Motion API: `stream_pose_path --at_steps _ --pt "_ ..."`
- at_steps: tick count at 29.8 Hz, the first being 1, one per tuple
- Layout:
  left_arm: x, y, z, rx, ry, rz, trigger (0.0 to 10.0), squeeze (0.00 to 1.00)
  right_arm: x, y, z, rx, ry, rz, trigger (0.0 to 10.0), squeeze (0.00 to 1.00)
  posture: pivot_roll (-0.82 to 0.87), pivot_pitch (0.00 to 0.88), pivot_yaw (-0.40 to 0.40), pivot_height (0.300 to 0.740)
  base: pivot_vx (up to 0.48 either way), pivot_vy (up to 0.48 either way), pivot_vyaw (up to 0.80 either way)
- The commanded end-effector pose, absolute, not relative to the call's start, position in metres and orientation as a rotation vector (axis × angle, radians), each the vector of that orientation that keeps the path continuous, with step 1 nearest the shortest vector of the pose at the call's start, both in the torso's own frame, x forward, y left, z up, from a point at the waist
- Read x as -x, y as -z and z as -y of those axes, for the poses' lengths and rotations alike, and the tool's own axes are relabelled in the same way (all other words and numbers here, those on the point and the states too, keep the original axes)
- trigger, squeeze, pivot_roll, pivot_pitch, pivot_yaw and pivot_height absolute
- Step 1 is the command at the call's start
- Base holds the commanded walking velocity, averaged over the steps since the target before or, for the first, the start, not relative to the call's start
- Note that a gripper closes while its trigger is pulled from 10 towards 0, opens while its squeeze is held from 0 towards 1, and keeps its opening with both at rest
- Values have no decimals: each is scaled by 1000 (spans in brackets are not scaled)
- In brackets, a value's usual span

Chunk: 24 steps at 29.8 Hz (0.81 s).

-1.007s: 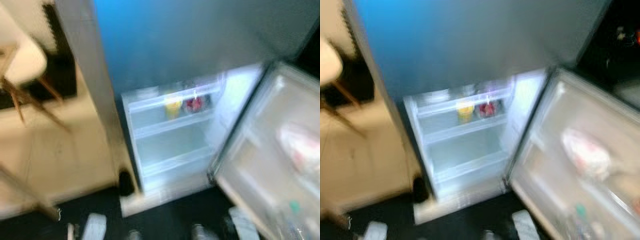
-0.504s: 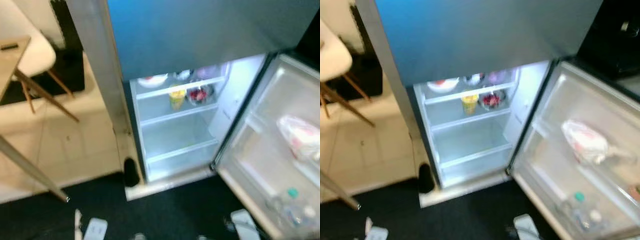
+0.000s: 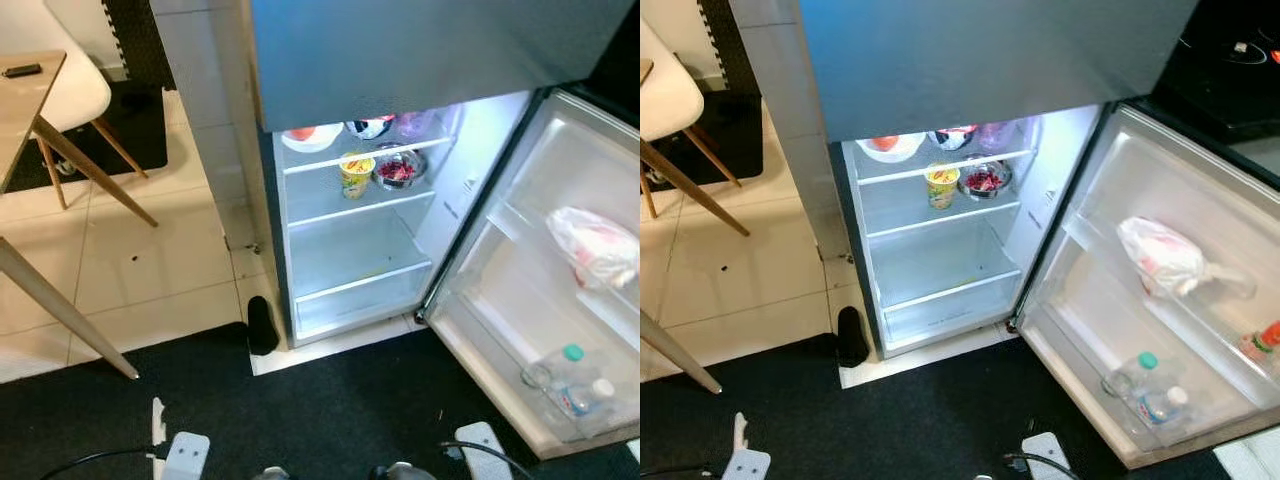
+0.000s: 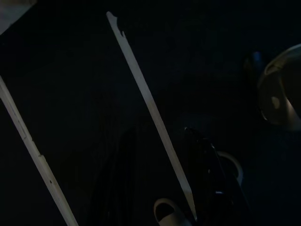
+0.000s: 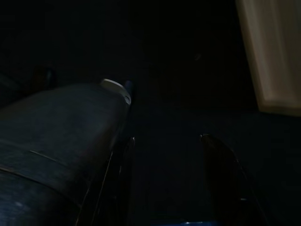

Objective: Restocking fridge

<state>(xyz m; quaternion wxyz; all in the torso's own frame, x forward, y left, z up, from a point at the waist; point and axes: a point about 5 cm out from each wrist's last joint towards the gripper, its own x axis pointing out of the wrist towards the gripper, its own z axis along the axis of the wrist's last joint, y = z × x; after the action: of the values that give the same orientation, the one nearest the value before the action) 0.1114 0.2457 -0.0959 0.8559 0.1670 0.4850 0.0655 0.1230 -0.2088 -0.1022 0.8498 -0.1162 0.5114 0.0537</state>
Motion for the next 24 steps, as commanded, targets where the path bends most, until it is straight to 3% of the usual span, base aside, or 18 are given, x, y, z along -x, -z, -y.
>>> stream_pose_path --at_steps 1,24 --pt "-106 98 -246 -354 -130 -1044 10000 0 -123 102 211 235 -94 -1071 10000 0 -59 64 -44 740 0 0 0" --pt "-109 98 -246 -325 -141 -1052 10000 0 -121 102 212 229 -88 -1081 10000 0 -63 71 -45 740 0 -31 0"
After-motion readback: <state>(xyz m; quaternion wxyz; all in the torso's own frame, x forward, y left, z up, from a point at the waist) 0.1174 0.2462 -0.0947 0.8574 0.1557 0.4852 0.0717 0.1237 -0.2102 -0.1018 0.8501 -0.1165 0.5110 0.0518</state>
